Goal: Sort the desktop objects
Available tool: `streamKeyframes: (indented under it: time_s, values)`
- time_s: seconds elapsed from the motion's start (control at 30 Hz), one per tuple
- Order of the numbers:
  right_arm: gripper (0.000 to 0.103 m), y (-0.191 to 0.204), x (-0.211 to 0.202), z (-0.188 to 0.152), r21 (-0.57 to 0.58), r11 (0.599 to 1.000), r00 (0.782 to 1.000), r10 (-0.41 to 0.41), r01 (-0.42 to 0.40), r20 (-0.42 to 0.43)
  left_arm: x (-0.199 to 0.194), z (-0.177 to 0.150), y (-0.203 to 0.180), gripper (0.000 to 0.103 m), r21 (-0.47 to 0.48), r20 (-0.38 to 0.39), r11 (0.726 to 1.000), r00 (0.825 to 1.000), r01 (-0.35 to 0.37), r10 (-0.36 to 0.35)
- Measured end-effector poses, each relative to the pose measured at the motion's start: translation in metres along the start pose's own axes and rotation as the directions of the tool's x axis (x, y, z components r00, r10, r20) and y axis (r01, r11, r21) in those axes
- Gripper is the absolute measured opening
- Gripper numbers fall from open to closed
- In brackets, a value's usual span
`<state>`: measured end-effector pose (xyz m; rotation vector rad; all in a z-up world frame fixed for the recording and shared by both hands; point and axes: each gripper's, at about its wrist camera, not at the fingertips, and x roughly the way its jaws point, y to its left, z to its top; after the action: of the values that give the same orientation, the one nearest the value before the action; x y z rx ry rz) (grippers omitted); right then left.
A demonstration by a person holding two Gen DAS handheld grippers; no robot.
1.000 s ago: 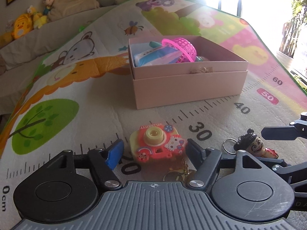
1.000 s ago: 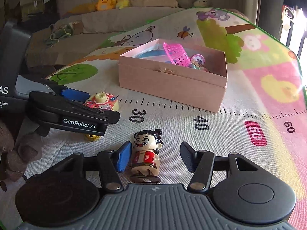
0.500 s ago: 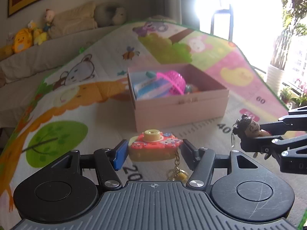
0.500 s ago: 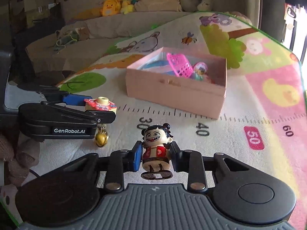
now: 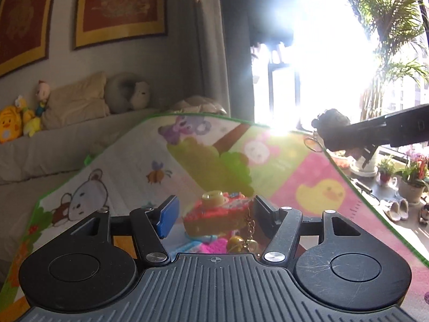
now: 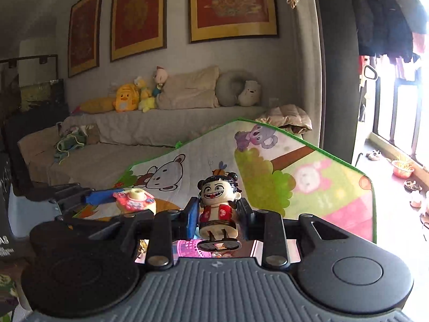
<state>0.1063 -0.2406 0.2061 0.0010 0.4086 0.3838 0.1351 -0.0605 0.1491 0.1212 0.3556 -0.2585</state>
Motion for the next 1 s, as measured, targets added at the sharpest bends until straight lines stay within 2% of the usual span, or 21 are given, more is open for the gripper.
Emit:
streamKeyframes:
  time_s: [0.1, 0.17, 0.3, 0.37, 0.4, 0.43, 0.47, 0.53, 0.6, 0.7, 0.73, 0.9, 1.0]
  values:
    - [0.030, -0.008, 0.039, -0.003, 0.047, 0.999, 0.998, 0.010, -0.007, -0.065, 0.021, -0.022, 0.021, 0.081, -0.101, -0.084, 0.995, 0.996, 0.001, -0.009]
    - [0.030, -0.011, 0.060, -0.006, 0.048, 0.999, 0.996, 0.006, -0.002, -0.092, 0.019, -0.037, 0.033, 0.089, -0.128, -0.101, 0.992, 0.995, -0.017, 0.004]
    - [0.030, -0.012, 0.111, -0.009, 0.060, 0.998, 0.988, -0.019, 0.029, -0.156, 0.007, -0.062, 0.042, 0.095, -0.098, -0.134, 0.994, 0.990, -0.055, 0.042]
    - [0.031, -0.011, 0.137, -0.010, 0.059, 0.996, 0.981, -0.058, 0.070, -0.185, 0.001, -0.074, 0.042, 0.096, -0.073, -0.163, 0.996, 0.986, -0.060, 0.047]
    - [0.034, -0.012, 0.148, -0.011, 0.057, 0.995, 0.978, -0.074, 0.087, -0.197, -0.003, -0.079, 0.041, 0.097, -0.053, -0.175, 0.996, 0.983, -0.068, 0.058]
    - [0.044, -0.013, 0.156, -0.013, 0.061, 0.993, 0.974, -0.085, 0.099, -0.209, -0.006, -0.083, 0.039, 0.099, -0.035, -0.180, 0.996, 0.981, -0.077, 0.069]
    - [0.046, -0.015, 0.158, -0.015, 0.075, 0.991, 0.973, -0.094, 0.111, -0.209, -0.009, -0.087, 0.038, 0.100, -0.019, -0.180, 0.996, 0.980, -0.084, 0.080]
    - [0.048, -0.020, 0.154, -0.020, 0.108, 0.988, 0.974, -0.083, 0.108, -0.211, -0.017, -0.095, 0.035, 0.102, -0.001, -0.173, 0.995, 0.980, -0.098, 0.096]
    - [0.053, -0.025, 0.139, -0.026, 0.143, 0.984, 0.976, -0.073, 0.103, -0.203, -0.021, -0.101, 0.034, 0.103, -0.013, -0.173, 0.995, 0.980, -0.101, 0.097]
    - [0.068, -0.025, 0.105, -0.043, 0.157, 0.982, 0.982, -0.077, 0.105, -0.174, -0.027, -0.109, 0.028, 0.103, -0.050, -0.178, 0.996, 0.982, -0.078, 0.068]
    - [0.069, -0.024, 0.093, -0.051, 0.164, 0.981, 0.982, -0.075, 0.103, -0.172, -0.030, -0.111, 0.026, 0.103, -0.056, -0.180, 0.996, 0.982, -0.071, 0.060]
    - [0.082, -0.006, 0.040, -0.106, 0.206, 0.977, 0.975, -0.001, 0.048, -0.221, -0.048, -0.125, 0.016, 0.103, -0.105, -0.219, 0.994, 0.976, -0.039, 0.015]
    - [0.089, 0.008, 0.020, -0.145, 0.242, 0.969, 0.961, 0.024, 0.044, -0.274, -0.062, -0.134, 0.012, 0.103, -0.121, -0.224, 0.988, 0.972, -0.099, 0.070]
